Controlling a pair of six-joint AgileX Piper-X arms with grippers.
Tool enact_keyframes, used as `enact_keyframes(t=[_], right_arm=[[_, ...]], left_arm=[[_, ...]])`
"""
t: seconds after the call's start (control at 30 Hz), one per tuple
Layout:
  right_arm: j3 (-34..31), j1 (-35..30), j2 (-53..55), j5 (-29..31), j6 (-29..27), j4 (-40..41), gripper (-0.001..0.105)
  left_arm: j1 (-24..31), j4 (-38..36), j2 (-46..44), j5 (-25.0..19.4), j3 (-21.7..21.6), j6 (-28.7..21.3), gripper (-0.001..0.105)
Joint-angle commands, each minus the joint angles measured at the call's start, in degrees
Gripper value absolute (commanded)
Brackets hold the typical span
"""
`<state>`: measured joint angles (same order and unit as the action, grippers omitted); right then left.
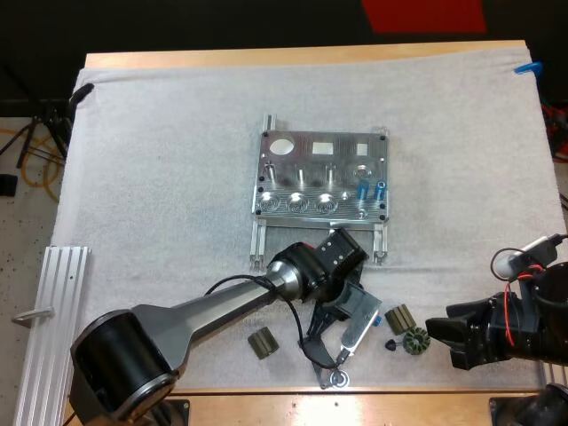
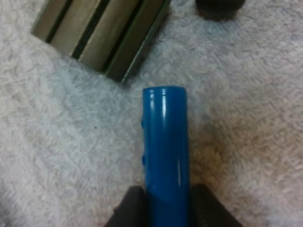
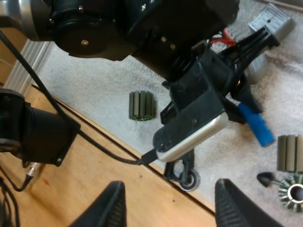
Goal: Load cells from right to left
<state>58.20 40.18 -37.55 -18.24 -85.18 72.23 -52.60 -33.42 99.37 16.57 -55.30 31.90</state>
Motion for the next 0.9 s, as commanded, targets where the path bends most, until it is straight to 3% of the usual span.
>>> enact_keyframes(t=[0.0, 0.3, 0.4, 0.67, 0.87], right_arm=[[0.5, 0.0, 0.1, 1.1, -2.5, 0.1, 0.043], [0.3, 0.0, 0.1, 9.3, -3.2, 0.1, 0.043], [0.3, 0.0, 0.1, 13.2, -3.0, 0.1, 0.043], [0.3, 0.0, 0.1, 13.6, 3.3, 0.0, 0.043], [0.3, 0.0, 0.1, 13.3, 6.0, -3.0, 0.044]], left_arm=[[-0.9, -2.7, -0.8, -1.2, 0.1, 1.4, 0.003], [-2.3, -4.6, -6.7, -1.7, 0.1, 10.8, 0.003], [-2.3, -5.6, -9.1, -2.6, 0.1, 11.2, 0.003], [-2.1, -8.3, -17.1, -8.9, 0.1, 13.3, 0.003], [-2.1, -8.9, -23.3, -9.3, 0.1, 13.3, 0.003]])
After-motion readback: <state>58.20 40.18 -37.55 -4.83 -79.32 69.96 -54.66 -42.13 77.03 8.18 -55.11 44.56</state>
